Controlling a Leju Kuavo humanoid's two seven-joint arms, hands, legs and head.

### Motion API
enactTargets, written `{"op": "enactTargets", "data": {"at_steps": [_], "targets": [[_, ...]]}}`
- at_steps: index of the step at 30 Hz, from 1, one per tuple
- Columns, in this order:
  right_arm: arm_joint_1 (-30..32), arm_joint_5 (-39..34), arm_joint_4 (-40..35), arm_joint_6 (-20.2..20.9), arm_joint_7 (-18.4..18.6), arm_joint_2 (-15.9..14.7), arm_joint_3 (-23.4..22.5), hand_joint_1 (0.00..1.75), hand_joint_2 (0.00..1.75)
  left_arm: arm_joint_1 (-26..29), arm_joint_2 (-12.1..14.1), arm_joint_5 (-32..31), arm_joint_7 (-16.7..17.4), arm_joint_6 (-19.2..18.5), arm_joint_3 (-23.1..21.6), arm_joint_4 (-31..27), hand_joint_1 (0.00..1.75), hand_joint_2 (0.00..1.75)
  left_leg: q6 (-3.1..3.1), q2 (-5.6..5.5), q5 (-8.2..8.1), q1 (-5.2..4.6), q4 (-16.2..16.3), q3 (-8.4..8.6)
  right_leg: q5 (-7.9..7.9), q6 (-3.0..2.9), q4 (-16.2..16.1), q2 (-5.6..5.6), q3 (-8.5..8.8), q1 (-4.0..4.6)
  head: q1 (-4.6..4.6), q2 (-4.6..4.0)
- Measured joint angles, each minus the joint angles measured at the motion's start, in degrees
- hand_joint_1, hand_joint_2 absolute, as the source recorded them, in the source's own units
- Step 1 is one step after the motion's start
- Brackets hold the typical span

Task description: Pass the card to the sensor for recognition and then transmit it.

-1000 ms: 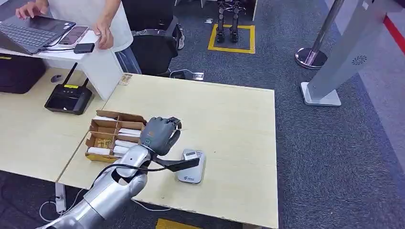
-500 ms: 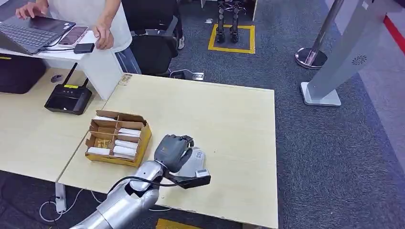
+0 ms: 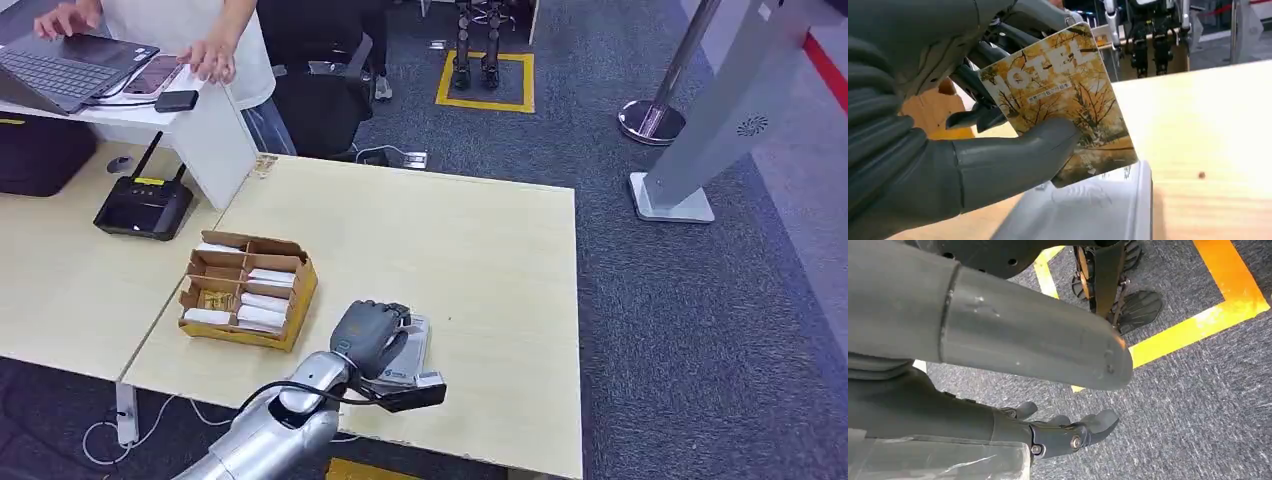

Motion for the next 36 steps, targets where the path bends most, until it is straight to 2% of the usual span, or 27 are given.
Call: {"op": "enactTargets", "data": {"at_steps": [14, 20, 27, 36], "targets": [[-0.1, 0.0, 0.0, 0.0, 0.0, 0.0, -0.9, 0.0, 0.0, 1.5, -0.8, 0.9, 0.2, -0.1, 0.0, 0.5, 1.75, 1.75, 0.01, -0.01, 0.01, 0.0, 0.0, 0.02, 0.03, 0.05, 0.0, -0.03, 0.04, 0.0, 0.0, 0.0], [-0.1, 0.3, 0.0, 0.1, 0.0, 0.0, -0.9, 0.0, 0.0, 1.5, -0.7, 1.4, 0.7, 1.3, 0.0, 0.5, 1.75, 1.75, 0.03, -0.02, 0.03, 0.0, 0.0, 0.02, 0.04, 0.06, 0.0, -0.03, 0.04, 0.0, 0.0, 0.0], [0.0, 1.2, 0.0, 0.1, 0.2, -0.1, -0.9, 0.0, 0.0, -0.6, 2.9, 1.5, 2.1, 4.0, 3.0, -1.5, 1.75, 1.75, 0.03, -0.02, 0.06, 0.02, 0.0, 0.01, 0.05, 0.05, 0.0, -0.03, 0.01, 0.0, 0.0, 0.0], [-0.1, 2.2, 0.0, 0.3, 0.2, -0.3, -0.9, 0.0, 0.0, -8.7, 8.6, 0.2, 1.5, 4.8, 10.6, -3.6, 1.75, 1.75, 0.03, -0.02, 0.13, 0.04, 0.0, -0.02, 0.11, 0.07, 0.0, -0.02, 0.0, 0.02, 0.0, 0.0]]}}
